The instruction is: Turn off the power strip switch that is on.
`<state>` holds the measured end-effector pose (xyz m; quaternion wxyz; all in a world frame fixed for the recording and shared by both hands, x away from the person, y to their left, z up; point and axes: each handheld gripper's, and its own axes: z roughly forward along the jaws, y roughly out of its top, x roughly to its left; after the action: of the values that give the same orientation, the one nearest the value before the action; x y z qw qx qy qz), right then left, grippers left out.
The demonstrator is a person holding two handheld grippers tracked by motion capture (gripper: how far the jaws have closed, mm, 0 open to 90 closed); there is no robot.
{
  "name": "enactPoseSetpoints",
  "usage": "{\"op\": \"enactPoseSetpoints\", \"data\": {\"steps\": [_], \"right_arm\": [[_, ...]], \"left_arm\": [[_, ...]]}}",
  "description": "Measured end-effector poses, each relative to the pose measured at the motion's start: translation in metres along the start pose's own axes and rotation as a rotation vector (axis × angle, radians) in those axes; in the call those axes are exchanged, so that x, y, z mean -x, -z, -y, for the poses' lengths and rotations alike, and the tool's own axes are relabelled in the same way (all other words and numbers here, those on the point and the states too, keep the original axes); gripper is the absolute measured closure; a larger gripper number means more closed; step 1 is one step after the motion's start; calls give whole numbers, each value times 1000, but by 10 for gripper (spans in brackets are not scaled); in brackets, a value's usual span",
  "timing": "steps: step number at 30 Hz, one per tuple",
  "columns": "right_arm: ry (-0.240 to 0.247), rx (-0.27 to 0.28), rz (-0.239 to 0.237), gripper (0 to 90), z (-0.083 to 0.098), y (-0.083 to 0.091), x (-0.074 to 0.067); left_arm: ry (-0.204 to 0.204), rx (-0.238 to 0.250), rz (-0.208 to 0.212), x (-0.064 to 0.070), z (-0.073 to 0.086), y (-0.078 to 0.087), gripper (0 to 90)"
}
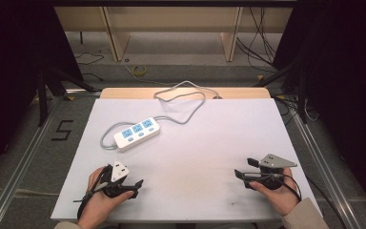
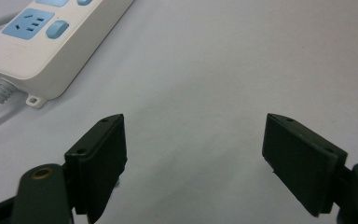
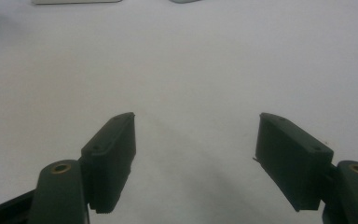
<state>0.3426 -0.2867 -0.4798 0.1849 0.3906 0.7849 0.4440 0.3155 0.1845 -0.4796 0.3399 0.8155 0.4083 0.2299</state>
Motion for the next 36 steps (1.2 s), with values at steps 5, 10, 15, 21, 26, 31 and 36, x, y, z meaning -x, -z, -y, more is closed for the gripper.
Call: {"op": "enactPoseSetpoints", "data": {"steps": [5,10,15,21,26,31,36], "right_arm": [[3,0,1,302,0,0,-1],[7,-5,1,304,0,0,-1],[7,-8,2,304,0,-1,-1],[9,-12,0,303,1,-2,-2],[10,-20,-5,302,1,-3,-3],[17,-23,-13,303,1,-3,-4],[19,-25,-17,307,2,-4,-4]], "left_arm": [[2,9,10,-1,-1,2,327],[12,2,10,-2,-5,4,657],[2,-2,7,1,-13,6,896],[18,3,24,0,-21,5,898],[27,2,39,-2,-30,0,897],[21,7,41,-2,-41,-7,897],[17,4,43,-2,-53,-14,897]]}}
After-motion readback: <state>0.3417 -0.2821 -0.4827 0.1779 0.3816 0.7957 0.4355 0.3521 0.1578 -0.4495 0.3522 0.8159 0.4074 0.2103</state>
